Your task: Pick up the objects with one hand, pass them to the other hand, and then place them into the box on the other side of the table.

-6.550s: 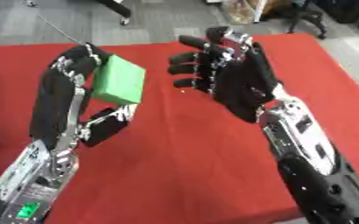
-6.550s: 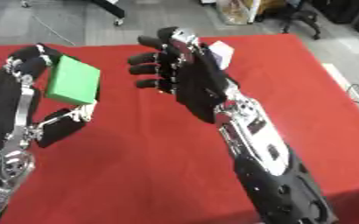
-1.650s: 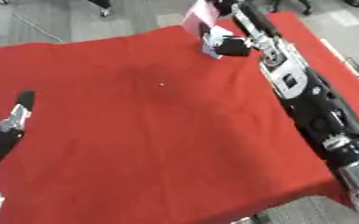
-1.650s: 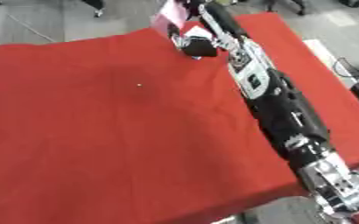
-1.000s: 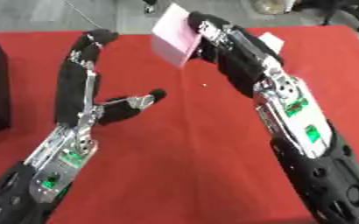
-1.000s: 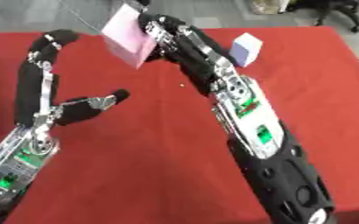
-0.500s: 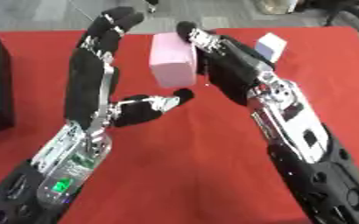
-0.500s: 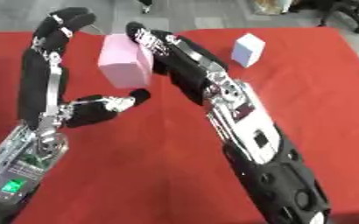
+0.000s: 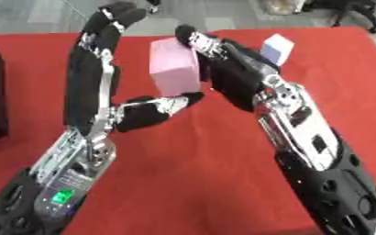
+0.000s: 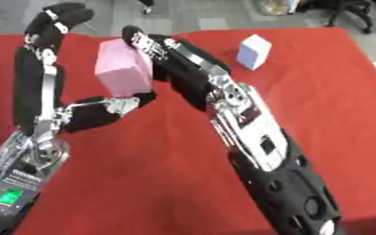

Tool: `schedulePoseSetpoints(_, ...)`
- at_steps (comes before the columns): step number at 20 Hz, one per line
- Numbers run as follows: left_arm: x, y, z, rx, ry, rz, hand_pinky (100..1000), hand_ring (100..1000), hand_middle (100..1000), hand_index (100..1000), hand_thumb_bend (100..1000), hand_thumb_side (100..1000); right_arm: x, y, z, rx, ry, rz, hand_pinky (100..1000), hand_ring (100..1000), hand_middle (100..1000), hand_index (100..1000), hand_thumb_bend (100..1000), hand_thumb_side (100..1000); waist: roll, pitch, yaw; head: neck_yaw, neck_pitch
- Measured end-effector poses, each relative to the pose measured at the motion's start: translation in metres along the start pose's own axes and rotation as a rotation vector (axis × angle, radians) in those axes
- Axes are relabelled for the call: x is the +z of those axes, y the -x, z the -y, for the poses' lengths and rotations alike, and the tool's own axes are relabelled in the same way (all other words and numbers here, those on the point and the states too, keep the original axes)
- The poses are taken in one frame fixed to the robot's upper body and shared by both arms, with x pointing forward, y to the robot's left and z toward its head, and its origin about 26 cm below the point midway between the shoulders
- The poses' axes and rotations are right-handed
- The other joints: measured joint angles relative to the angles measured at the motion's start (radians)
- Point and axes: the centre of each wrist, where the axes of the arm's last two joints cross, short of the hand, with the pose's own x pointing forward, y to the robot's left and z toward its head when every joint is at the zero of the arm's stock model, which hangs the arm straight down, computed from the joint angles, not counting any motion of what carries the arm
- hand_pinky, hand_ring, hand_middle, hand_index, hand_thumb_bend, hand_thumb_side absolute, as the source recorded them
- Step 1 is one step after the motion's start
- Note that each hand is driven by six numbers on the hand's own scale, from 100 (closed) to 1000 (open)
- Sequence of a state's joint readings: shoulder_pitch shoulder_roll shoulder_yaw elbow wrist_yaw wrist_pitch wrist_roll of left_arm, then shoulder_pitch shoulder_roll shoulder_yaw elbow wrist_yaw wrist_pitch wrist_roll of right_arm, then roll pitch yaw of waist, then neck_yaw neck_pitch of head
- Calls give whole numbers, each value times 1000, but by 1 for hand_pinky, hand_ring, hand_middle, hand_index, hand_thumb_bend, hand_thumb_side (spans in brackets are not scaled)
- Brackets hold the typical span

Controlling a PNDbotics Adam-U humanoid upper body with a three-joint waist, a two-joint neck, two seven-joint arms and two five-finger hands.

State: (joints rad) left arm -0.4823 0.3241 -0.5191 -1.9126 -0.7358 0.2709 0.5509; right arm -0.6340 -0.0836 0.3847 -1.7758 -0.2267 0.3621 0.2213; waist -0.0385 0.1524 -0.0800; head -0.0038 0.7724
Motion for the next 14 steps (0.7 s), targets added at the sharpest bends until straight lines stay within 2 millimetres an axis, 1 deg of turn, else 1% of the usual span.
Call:
schedulePoseSetpoints(1,0,-1,0,8,4,3,787,723,725,773,835,380,0,0,0,0,-3,-1,727,642,265,694,100,738,0,0,0,0,0)
schedulePoseSetpoints(4,0,-3,0,27,29,28,782,709,701,751,719,355,0,-1,0,0,-9,-5,727,642,265,694,100,740,0,0,-1,-1,0)
schedulePoseSetpoints(5,0,-3,0,29,39,41,781,706,697,748,591,351,0,-1,0,0,-12,-5,727,642,264,694,100,741,0,0,-1,-2,0)
schedulePoseSetpoints(6,0,-3,0,28,50,53,780,705,694,745,528,338,0,-2,0,1,-15,-3,726,642,264,694,100,741,0,0,-1,-3,0)
schedulePoseSetpoints(8,0,-6,-2,23,69,81,776,696,681,734,338,277,0,-2,-1,2,-21,-3,726,642,264,694,100,744,0,0,-1,-5,0)
schedulePoseSetpoints(9,0,-7,-4,17,75,94,775,693,676,725,304,267,0,-3,-1,1,-24,-4,726,642,264,695,100,745,0,0,-1,-7,0)
schedulePoseSetpoints(10,0,-9,-5,12,83,105,772,685,665,714,237,248,-1,-3,-1,-1,-27,-5,726,641,265,695,100,748,0,0,-1,-8,0)
schedulePoseSetpoints(14,0,-11,-7,-22,104,139,765,677,655,706,169,244,-1,-3,-1,-13,-37,-8,724,640,266,695,100,758,0,0,-1,-9,0)
